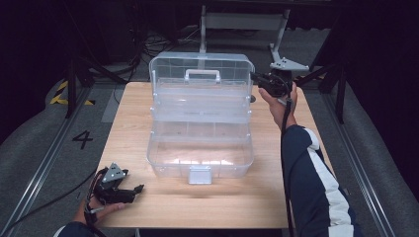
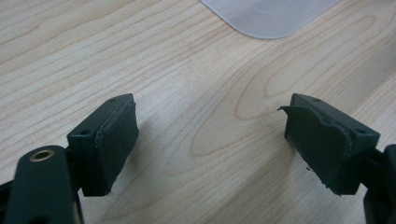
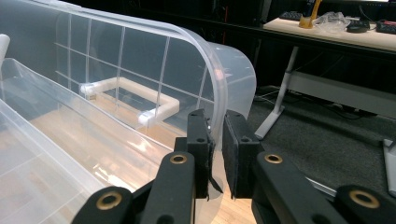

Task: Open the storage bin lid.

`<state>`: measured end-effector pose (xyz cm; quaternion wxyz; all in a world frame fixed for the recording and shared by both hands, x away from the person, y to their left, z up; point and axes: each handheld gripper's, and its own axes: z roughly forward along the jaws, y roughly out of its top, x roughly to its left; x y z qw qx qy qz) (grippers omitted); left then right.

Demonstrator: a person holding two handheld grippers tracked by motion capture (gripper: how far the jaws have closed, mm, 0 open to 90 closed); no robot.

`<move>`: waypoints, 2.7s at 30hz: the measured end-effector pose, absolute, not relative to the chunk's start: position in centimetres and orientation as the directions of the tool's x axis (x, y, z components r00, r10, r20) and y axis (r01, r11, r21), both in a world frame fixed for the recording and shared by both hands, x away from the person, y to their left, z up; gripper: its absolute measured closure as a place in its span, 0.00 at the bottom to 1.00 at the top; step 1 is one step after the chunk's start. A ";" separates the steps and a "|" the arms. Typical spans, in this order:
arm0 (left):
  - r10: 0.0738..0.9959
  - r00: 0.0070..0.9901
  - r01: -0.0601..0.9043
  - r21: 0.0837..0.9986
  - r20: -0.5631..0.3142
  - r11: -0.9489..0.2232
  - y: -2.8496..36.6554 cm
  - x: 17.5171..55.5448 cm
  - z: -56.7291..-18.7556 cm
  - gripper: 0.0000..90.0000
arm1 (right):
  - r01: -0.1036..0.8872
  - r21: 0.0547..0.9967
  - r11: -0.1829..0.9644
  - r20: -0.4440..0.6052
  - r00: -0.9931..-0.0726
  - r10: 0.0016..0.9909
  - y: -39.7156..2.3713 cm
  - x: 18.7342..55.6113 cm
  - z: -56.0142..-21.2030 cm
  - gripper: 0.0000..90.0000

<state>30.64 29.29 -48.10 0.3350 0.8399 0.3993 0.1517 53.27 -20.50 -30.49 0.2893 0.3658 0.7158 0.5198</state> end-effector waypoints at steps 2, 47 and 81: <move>0.773 0.635 0.570 0.684 -0.014 -0.456 29.3 30.6 -48.1 0.20 | 0.226 0.955 0.191 -0.030 -0.566 0.824 -20.5 53.4 -30.5 0.91; 0.768 0.640 0.567 0.684 -0.013 -0.460 29.3 30.7 -48.1 0.19 | 0.335 0.928 0.162 0.054 -0.551 0.833 -20.3 57.0 -31.1 0.89; 0.767 0.642 0.571 0.681 -0.023 -0.458 29.3 30.8 -48.1 0.19 | 0.367 0.908 0.200 0.039 -0.551 0.834 -19.7 58.7 -31.7 0.99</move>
